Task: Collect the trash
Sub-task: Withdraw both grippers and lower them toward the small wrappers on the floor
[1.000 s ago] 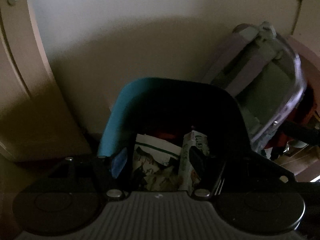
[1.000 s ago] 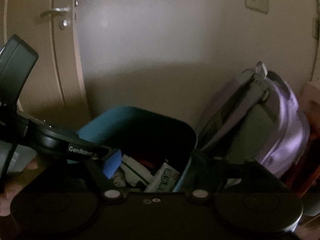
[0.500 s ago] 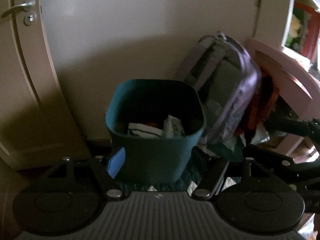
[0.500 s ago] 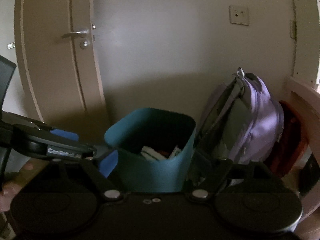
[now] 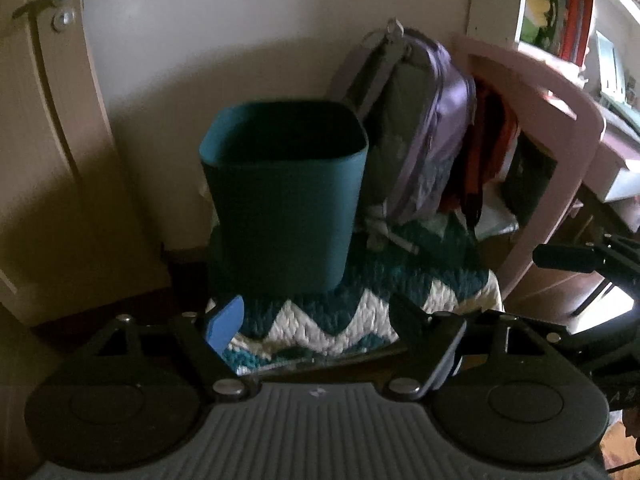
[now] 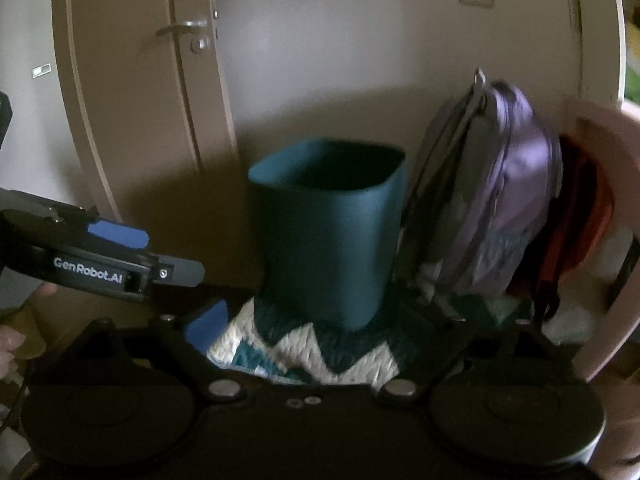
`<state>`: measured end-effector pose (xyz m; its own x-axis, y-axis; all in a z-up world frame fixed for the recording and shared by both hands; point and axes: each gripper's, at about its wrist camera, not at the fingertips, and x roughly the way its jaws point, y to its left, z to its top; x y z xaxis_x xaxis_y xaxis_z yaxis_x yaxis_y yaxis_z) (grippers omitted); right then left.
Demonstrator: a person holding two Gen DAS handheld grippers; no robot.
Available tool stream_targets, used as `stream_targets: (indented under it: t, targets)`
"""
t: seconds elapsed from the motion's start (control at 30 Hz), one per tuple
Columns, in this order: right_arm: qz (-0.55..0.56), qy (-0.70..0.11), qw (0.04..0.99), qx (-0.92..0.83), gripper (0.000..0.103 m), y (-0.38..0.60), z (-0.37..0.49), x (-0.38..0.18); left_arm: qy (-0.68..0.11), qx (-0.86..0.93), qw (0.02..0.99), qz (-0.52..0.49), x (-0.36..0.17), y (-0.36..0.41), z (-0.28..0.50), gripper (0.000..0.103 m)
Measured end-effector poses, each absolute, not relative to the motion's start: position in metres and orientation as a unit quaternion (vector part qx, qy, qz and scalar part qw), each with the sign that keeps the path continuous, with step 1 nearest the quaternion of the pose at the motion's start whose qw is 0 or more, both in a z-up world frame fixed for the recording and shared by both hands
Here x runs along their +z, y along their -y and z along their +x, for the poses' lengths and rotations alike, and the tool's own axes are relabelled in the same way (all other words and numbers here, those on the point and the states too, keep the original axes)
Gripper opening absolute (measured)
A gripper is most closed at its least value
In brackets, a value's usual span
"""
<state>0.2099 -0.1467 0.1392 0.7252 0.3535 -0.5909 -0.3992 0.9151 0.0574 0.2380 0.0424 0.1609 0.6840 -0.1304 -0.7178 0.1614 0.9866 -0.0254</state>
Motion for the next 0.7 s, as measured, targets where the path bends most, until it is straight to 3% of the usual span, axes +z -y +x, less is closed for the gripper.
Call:
stream_targets:
  t: [0.33, 0.7]
  targets:
    - [-0.006, -0.389, 0.904, 0.175, 0.096, 0.159, 0.209, 0.032, -0.443, -0.088, 0.892, 0.009, 0.065, -0.043, 0.227, 0.083]
    - [0.018, -0.493, 0.861, 0.122, 0.095, 0.172, 0.243, -0.12, -0.544, -0.099, 0.833, -0.008, -0.075, -0.045, 0.274, 0.085]
